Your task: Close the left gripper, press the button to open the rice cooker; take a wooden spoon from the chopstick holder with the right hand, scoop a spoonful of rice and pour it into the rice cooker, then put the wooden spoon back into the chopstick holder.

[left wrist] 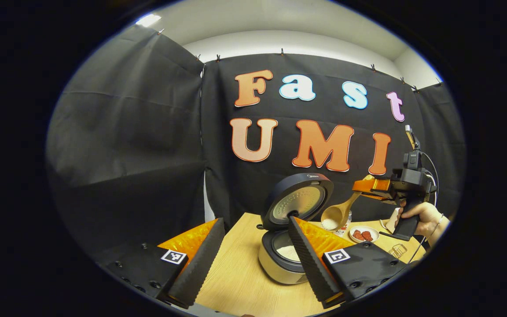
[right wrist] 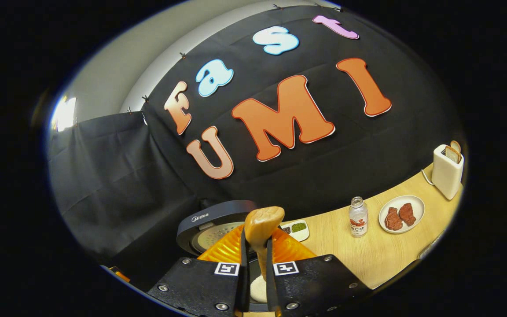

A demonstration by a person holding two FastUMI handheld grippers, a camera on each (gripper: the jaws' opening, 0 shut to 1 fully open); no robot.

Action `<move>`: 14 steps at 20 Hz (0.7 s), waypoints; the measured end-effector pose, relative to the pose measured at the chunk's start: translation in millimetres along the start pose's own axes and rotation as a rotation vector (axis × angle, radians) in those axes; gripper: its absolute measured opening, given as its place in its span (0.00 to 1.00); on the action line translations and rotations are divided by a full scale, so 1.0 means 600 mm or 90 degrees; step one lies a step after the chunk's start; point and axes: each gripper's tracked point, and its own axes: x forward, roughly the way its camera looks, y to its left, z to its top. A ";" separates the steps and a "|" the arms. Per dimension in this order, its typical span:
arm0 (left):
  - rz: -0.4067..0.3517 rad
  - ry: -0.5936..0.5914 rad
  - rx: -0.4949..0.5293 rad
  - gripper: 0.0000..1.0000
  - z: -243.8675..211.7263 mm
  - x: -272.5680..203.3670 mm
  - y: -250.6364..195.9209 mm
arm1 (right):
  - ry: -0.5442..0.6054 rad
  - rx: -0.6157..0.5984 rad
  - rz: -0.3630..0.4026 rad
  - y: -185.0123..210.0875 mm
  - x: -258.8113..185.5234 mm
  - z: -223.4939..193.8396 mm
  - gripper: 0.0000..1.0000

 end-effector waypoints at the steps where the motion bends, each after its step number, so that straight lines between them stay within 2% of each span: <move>1: 0.001 0.000 0.000 1.00 -0.003 -0.002 0.001 | -0.001 -0.007 0.003 0.003 -0.001 -0.001 0.14; 14: 0.002 0.000 0.002 1.00 0.003 -0.001 0.001 | -0.022 -0.127 0.042 0.033 -0.002 -0.003 0.14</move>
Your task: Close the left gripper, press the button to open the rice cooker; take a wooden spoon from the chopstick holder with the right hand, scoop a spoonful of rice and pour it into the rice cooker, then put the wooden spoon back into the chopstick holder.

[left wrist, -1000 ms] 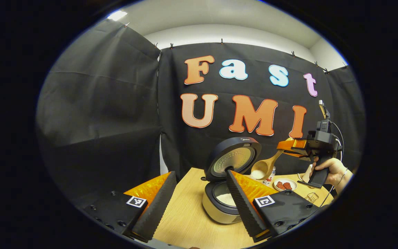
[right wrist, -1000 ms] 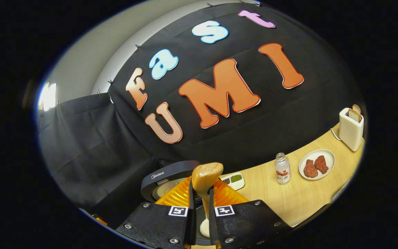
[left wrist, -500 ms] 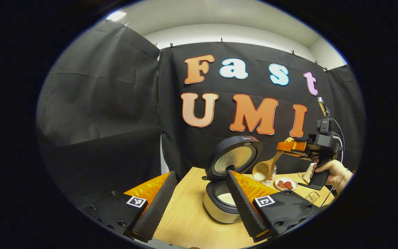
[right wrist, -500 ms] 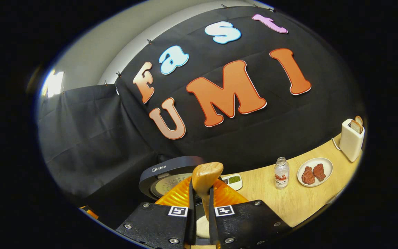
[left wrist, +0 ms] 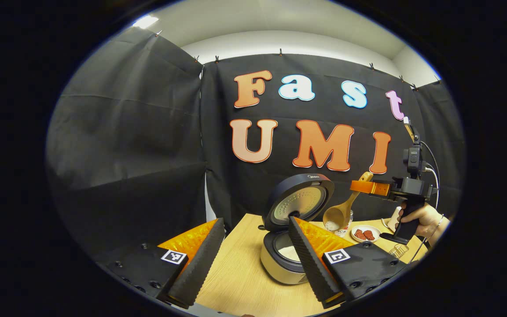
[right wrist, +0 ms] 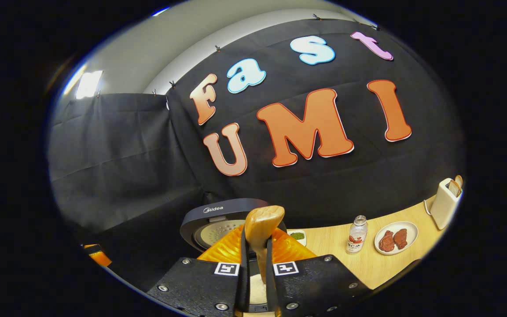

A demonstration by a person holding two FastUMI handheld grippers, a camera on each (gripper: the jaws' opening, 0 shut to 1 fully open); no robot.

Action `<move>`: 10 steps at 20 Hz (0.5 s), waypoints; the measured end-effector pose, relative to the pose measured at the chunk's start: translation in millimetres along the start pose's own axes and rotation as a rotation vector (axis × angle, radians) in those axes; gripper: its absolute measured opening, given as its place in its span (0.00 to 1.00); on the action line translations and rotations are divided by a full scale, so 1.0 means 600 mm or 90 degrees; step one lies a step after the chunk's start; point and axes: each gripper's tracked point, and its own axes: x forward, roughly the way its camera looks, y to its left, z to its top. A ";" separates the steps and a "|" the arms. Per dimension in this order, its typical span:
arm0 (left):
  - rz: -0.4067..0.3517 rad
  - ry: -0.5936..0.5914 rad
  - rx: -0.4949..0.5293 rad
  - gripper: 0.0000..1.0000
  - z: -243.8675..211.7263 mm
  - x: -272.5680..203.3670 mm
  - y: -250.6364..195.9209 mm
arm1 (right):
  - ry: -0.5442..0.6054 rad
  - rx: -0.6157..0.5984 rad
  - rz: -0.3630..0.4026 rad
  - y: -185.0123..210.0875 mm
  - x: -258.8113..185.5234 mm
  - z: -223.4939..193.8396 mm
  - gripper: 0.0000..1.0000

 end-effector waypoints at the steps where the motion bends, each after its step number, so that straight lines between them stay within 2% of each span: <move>1: 0.000 0.000 -0.002 1.00 0.000 -0.001 0.001 | 0.000 -0.010 0.003 0.004 -0.002 0.000 0.14; 6: 0.006 0.005 0.002 1.00 -0.008 -0.004 0.005 | 0.000 -0.074 0.010 0.017 -0.002 -0.009 0.14; 10: 0.011 0.013 -0.006 1.00 -0.016 -0.005 0.013 | 0.005 -0.097 0.032 0.027 0.000 -0.016 0.14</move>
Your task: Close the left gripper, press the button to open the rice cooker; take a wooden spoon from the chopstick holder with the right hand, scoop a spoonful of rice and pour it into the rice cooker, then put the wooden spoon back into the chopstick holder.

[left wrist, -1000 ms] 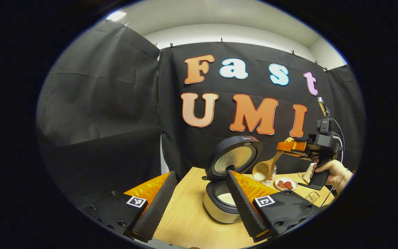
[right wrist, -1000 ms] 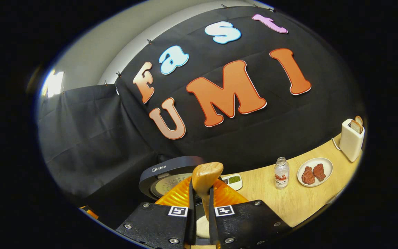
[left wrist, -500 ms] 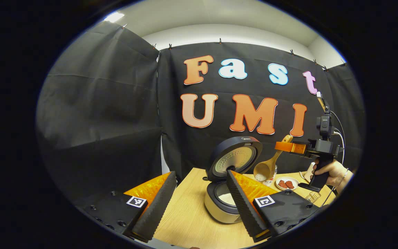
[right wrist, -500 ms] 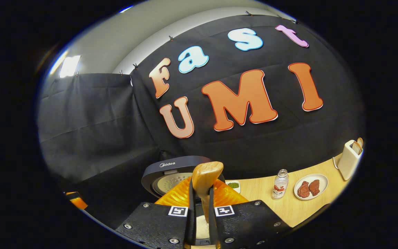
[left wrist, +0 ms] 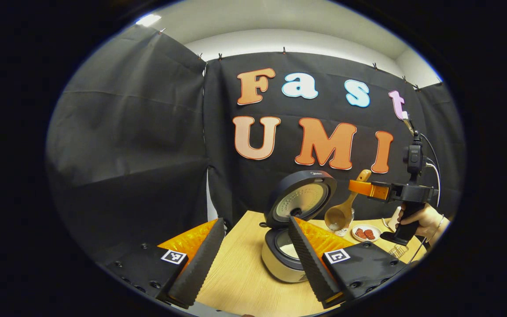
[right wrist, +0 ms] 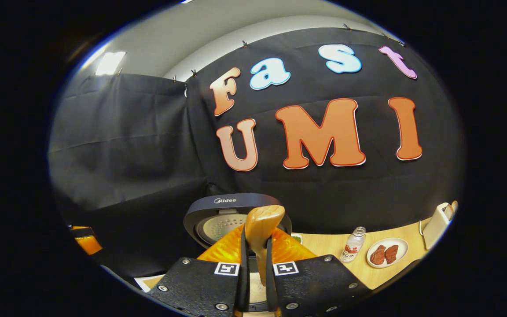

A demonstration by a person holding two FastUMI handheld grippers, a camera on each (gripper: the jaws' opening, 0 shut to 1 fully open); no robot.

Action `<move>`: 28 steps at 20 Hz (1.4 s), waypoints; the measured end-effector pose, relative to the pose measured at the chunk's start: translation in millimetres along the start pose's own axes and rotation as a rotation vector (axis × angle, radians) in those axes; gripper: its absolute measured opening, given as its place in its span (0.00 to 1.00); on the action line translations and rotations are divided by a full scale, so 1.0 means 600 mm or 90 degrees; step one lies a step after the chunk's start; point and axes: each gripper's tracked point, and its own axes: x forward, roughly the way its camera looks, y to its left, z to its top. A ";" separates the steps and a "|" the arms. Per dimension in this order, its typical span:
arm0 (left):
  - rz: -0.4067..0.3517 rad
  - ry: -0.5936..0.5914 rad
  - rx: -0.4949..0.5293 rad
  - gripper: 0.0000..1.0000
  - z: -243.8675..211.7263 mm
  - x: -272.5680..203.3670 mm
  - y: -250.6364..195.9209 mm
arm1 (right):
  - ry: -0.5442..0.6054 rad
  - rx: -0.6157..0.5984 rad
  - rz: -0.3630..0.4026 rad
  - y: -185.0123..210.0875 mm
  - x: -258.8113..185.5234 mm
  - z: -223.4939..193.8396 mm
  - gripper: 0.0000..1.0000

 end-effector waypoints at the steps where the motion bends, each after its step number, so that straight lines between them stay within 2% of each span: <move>1: 0.001 0.000 -0.001 1.00 -0.002 0.000 0.001 | 0.004 -0.004 0.007 0.005 0.002 -0.005 0.14; 3: 0.003 0.000 -0.004 1.00 -0.001 0.003 0.003 | 0.009 -0.027 0.016 0.026 0.002 -0.008 0.14; 8: -0.003 -0.007 -0.011 1.00 0.005 0.008 0.003 | 0.013 -0.093 0.006 0.024 0.004 -0.023 0.14; 11: -0.015 -0.012 -0.007 1.00 0.008 0.010 -0.001 | 0.012 -0.091 0.006 0.024 0.005 -0.020 0.14; 14: -0.022 -0.015 -0.006 1.00 0.011 0.014 -0.009 | 0.017 -0.057 0.000 0.013 0.000 -0.017 0.14; 17: -0.029 -0.017 -0.006 1.00 0.011 0.014 -0.014 | 0.012 -0.019 -0.011 -0.009 -0.011 0.001 0.14; 22: -0.037 -0.024 -0.002 1.00 0.022 0.023 -0.020 | 0.001 -0.011 -0.052 -0.076 -0.052 0.022 0.14; 28: -0.050 -0.038 0.006 1.00 0.039 0.035 -0.043 | -0.018 0.025 -0.127 -0.187 -0.140 0.037 0.14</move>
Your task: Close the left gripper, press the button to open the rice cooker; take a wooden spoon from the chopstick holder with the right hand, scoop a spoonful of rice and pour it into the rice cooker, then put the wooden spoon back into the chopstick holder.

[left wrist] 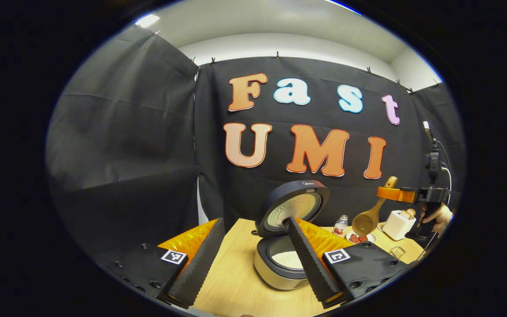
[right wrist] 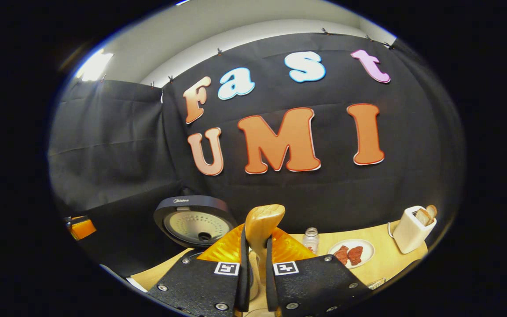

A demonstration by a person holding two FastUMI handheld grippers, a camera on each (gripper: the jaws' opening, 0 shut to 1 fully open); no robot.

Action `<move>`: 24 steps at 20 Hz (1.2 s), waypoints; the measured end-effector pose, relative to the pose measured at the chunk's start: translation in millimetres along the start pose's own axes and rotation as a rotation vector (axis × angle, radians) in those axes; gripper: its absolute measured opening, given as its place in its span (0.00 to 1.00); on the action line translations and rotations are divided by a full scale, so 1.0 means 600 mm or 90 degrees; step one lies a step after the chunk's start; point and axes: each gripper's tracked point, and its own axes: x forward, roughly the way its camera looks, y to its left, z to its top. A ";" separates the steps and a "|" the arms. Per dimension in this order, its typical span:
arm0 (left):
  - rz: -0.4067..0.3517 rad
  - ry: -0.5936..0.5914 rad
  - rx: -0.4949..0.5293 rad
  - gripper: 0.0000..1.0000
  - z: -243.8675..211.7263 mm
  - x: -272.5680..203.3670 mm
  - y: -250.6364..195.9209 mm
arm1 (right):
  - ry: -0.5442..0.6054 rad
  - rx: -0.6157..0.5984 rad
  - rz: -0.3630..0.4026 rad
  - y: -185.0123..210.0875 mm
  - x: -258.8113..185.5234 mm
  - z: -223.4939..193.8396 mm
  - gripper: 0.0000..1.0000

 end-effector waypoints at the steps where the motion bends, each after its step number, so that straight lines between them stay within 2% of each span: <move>1: -0.005 0.001 0.002 1.00 -0.001 0.005 -0.006 | -0.002 0.011 -0.012 -0.023 -0.012 0.003 0.14; 2: -0.008 0.002 0.006 1.00 -0.002 0.007 -0.010 | -0.005 0.017 -0.026 -0.048 -0.023 0.004 0.19; 3: -0.004 0.004 0.012 1.00 -0.002 0.008 -0.010 | -0.009 0.019 -0.043 -0.074 -0.034 0.005 0.14; 6: -0.001 -0.004 0.005 1.00 0.003 0.014 -0.020 | -0.013 0.018 -0.095 -0.149 -0.072 0.001 0.14; 7: -0.003 -0.004 0.001 0.95 0.002 0.017 -0.024 | -0.011 0.021 -0.109 -0.171 -0.083 -0.004 0.14; 9: 0.003 -0.007 0.009 0.95 0.006 0.020 -0.025 | -0.007 0.028 -0.135 -0.211 -0.108 -0.008 0.14; 10: 0.005 -0.014 0.015 0.95 0.012 0.022 -0.025 | -0.006 0.033 -0.147 -0.231 -0.119 -0.014 0.10; 11: 0.001 -0.019 0.021 0.95 0.017 0.022 -0.031 | -0.005 0.037 -0.159 -0.250 -0.132 -0.020 0.10; 12: -0.005 -0.025 0.026 0.98 0.023 0.023 -0.036 | -0.003 0.042 -0.172 -0.271 -0.143 -0.028 0.14; 13: -0.010 -0.029 0.031 1.00 0.027 0.025 -0.041 | 0.001 0.047 -0.185 -0.289 -0.152 -0.038 0.14; 17: -0.029 -0.034 0.025 0.95 0.030 0.025 -0.066 | 0.013 0.073 -0.225 -0.355 -0.178 -0.091 0.14; 19: -0.034 -0.031 0.029 0.98 0.023 0.021 -0.074 | 0.036 0.094 -0.245 -0.385 -0.181 -0.133 0.14; 20: -0.033 -0.029 0.034 0.95 0.019 0.020 -0.075 | 0.045 0.104 -0.252 -0.397 -0.182 -0.153 0.14; 24: -0.033 -0.026 0.038 0.95 0.019 0.017 -0.073 | 0.073 0.113 -0.268 -0.427 -0.172 -0.225 0.14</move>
